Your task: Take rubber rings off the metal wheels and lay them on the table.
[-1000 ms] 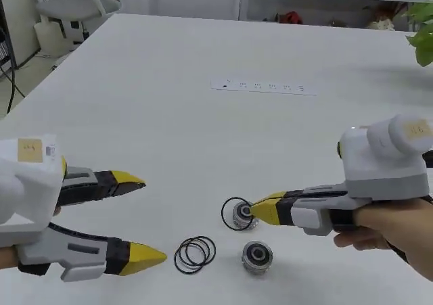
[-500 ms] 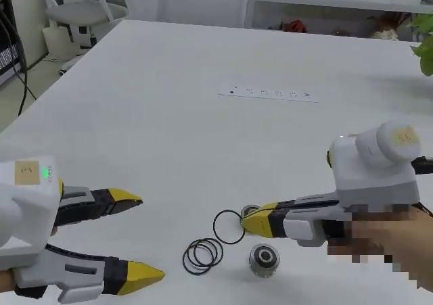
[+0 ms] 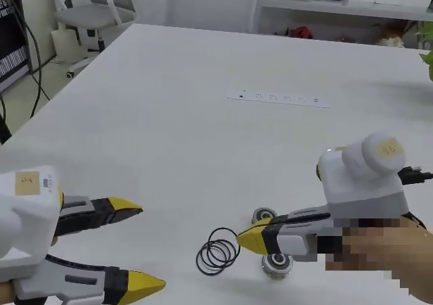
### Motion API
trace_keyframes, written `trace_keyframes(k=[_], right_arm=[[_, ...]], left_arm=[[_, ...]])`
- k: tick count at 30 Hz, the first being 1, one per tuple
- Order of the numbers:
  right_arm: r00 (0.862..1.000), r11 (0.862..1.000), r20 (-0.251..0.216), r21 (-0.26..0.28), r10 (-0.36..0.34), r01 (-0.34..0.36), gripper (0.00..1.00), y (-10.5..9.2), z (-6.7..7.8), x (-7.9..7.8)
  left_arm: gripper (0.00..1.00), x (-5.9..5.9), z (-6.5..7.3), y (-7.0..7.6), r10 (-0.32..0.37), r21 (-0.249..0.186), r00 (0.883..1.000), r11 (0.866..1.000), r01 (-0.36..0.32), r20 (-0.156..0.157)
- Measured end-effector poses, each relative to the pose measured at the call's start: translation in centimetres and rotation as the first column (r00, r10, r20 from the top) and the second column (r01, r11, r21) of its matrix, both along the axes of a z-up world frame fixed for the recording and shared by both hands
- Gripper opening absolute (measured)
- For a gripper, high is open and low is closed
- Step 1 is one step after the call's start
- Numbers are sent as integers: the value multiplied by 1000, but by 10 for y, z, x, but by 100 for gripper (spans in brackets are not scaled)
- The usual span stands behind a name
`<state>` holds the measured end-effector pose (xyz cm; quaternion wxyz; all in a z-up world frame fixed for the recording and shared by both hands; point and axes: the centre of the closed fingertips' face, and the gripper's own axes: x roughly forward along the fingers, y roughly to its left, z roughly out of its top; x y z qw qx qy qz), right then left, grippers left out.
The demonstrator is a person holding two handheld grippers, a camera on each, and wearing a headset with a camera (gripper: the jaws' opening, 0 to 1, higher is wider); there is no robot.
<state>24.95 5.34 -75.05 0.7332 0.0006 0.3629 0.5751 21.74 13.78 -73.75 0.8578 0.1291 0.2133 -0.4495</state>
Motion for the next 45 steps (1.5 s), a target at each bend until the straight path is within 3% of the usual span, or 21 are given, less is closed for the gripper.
trace_keyframes(k=[10, 25, 45], right_arm=[[1000, 999, -22, -31, 19, -20, 0, 11, -13, -10], [998, 994, -38, -101, 46, -49, 0, 19, -40, -16], [999, 987, 4, -157, 41, -40, 0, 16, -54, -8]], left_arm=[[64, -5, -5, 14, 6, 2, 1000, 1000, -6, -5], [64, -6, -9, 22, 6, -5, 1000, 1000, -6, -6], [63, -5, -10, 22, 10, -2, 1000, 1000, -10, -11]])
